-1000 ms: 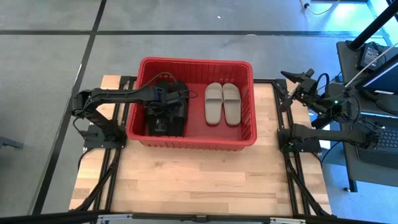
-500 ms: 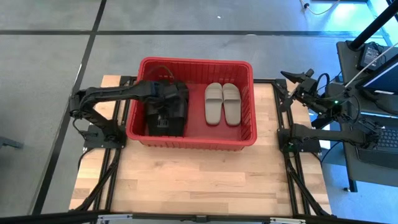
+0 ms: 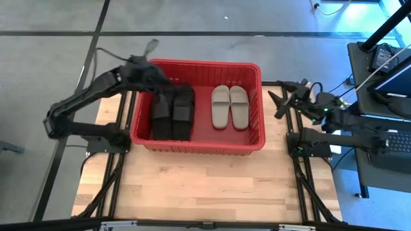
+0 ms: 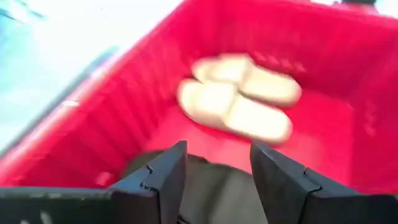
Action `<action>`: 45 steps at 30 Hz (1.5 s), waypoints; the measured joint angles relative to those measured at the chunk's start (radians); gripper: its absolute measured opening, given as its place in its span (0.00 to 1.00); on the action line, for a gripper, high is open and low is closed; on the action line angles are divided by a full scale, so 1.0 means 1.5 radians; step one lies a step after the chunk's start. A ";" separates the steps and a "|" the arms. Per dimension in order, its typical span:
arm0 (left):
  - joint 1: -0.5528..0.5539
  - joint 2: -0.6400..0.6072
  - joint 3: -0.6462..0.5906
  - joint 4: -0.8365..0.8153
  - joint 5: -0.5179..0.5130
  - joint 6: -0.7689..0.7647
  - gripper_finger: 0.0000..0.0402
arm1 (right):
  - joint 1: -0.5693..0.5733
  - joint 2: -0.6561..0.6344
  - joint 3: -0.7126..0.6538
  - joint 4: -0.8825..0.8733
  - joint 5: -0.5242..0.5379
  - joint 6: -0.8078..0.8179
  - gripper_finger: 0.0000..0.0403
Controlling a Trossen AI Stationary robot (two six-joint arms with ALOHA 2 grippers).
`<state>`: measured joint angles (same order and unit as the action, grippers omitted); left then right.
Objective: Pick and place slides into bin
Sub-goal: Return to Home Position
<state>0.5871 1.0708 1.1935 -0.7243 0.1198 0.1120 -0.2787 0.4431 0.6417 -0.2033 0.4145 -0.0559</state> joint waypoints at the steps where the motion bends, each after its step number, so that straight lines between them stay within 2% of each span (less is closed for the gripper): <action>1: 0.011 -0.019 -0.016 0.021 -0.007 -0.003 0.43 | -0.006 0.000 -0.020 0.027 0.001 -0.005 0.73; 7: 0.079 -0.125 -0.149 0.137 -0.042 -0.023 0.43 | -0.081 -0.001 -0.141 0.220 0.000 -0.026 0.73; 9: 0.107 -0.159 -0.192 0.155 -0.063 -0.040 0.43 | -0.119 -0.003 -0.167 0.245 0.001 -0.021 0.73; 14: 0.168 -0.243 -0.270 0.222 -0.106 -0.062 0.43 | -0.213 -0.010 -0.182 0.248 0.000 -0.009 0.73; 20: 0.235 -0.320 -0.337 0.257 -0.116 -0.061 0.43 | -0.326 -0.009 -0.183 0.246 -0.087 -0.017 0.73; 25: 0.284 -0.372 -0.380 0.257 -0.169 -0.074 0.43 | -0.400 -0.009 -0.183 0.245 -0.105 0.003 0.73; 29: 0.322 -0.419 -0.411 0.257 -0.228 -0.089 0.43 | -0.440 -0.009 -0.183 0.244 -0.162 0.013 0.73; 33: 0.360 -0.470 -0.439 0.259 -0.230 -0.087 0.43 | -0.474 -0.009 -0.183 0.234 -0.206 0.019 0.73; 40: 0.417 -0.554 -0.483 0.259 -0.241 -0.089 0.43 | -0.521 -0.009 -0.183 0.233 -0.208 0.047 0.73; 45: 0.433 -0.596 -0.510 0.256 -0.241 -0.099 0.43 | -0.537 -0.027 -0.239 0.284 -0.210 0.084 0.73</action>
<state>1.2364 0.1774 0.4290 -0.3402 -0.2417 -0.0372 -1.0849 0.4024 0.2835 0.2226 0.0996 0.0707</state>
